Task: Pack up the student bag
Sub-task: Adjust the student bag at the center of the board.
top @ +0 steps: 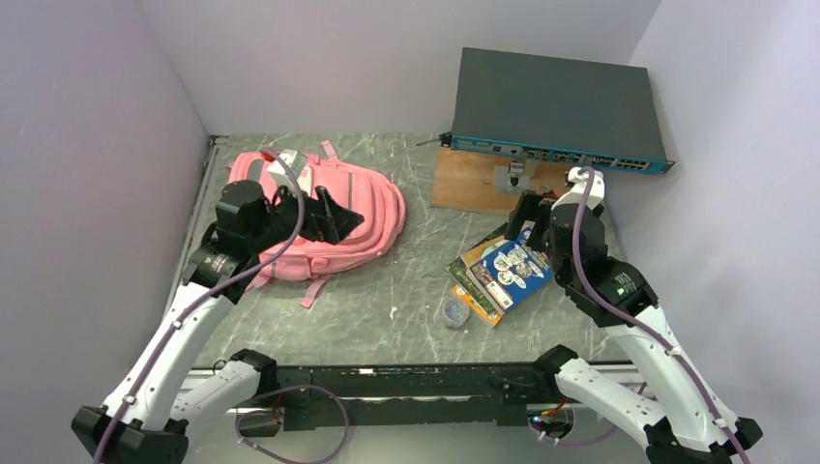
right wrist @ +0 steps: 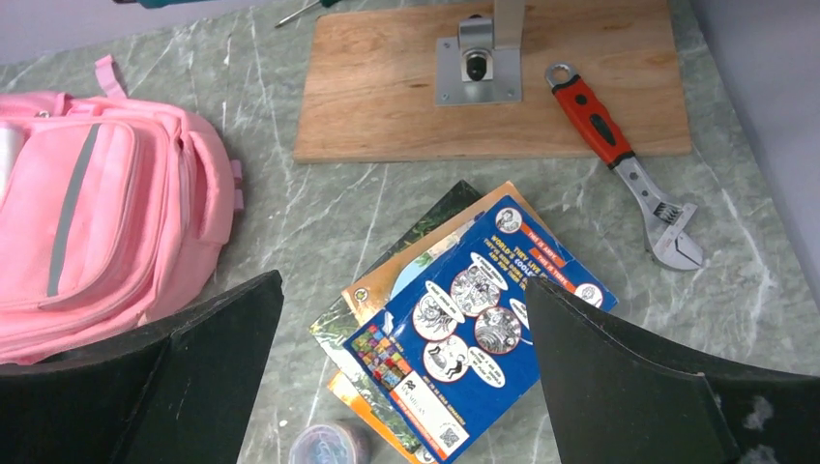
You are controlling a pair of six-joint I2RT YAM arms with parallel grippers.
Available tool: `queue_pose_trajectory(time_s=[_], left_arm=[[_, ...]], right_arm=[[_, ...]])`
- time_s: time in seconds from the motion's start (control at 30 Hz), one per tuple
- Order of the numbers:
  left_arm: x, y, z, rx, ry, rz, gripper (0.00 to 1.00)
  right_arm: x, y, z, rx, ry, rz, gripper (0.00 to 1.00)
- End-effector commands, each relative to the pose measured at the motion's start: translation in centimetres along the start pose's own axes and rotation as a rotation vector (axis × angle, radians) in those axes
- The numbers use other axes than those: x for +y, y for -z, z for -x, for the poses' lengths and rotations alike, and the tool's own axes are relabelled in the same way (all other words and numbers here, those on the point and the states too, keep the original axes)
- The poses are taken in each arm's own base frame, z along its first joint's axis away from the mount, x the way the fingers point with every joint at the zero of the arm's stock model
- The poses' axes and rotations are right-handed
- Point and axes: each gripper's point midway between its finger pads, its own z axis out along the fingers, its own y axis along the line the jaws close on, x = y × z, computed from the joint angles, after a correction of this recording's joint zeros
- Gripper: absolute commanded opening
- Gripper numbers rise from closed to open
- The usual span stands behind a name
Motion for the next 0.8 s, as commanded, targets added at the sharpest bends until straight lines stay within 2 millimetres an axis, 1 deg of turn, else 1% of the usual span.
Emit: queue_pose_trajectory(time_s=[0.0, 0.13, 0.17, 0.33, 0.4, 0.43, 0.47, 0.5, 0.63, 0.7, 0.77], left_arm=[[-1.0, 0.6, 0.8, -0.024, -0.108, 0.029, 0.99], [-1.0, 1.0, -0.4, -0.029, -0.102, 0.028, 0.99], [-0.8, 1.2, -0.8, -0.031, -0.096, 0.034, 0.99], [0.2, 2.3, -2.5, -0.046, -0.074, 0.066, 0.99], [0.9, 2.7, -3.2, -0.029, -0.068, 0.103, 0.99], [1.6, 2.9, -3.4, -0.028, -0.063, 0.141, 0.99], [2.2, 3.1, -3.7, -0.023, -0.054, 0.174, 0.99], [2.7, 3.4, -4.1, -0.016, -0.039, 0.207, 0.99], [4.6, 4.3, -5.8, -0.004, 0.039, 0.310, 0.99], [5.0, 4.2, -6.9, 0.000, 0.076, 0.313, 0.99], [4.9, 3.8, -7.8, 0.012, 0.101, 0.290, 0.99]], right_arm=[[0.9, 0.3, -0.7, 0.028, -0.017, 0.058, 1.00], [3.5, -0.2, -3.1, 0.090, -0.016, 0.203, 1.00], [4.2, -0.4, -4.0, 0.113, -0.019, 0.236, 1.00], [8.1, -1.2, -7.3, 0.234, -0.041, 0.406, 1.00], [9.7, -1.5, -8.7, 0.279, -0.070, 0.466, 1.00], [10.5, -1.7, -9.4, 0.294, -0.083, 0.492, 1.00], [12.0, -1.5, -9.8, 0.304, -0.097, 0.556, 1.00], [13.1, -1.5, -10.4, 0.315, -0.105, 0.589, 1.00], [17.4, -1.6, -12.8, 0.355, -0.114, 0.678, 1.00], [19.5, -2.0, -14.6, 0.405, -0.118, 0.702, 0.99], [21.6, -2.3, -15.6, 0.425, -0.115, 0.732, 0.96]])
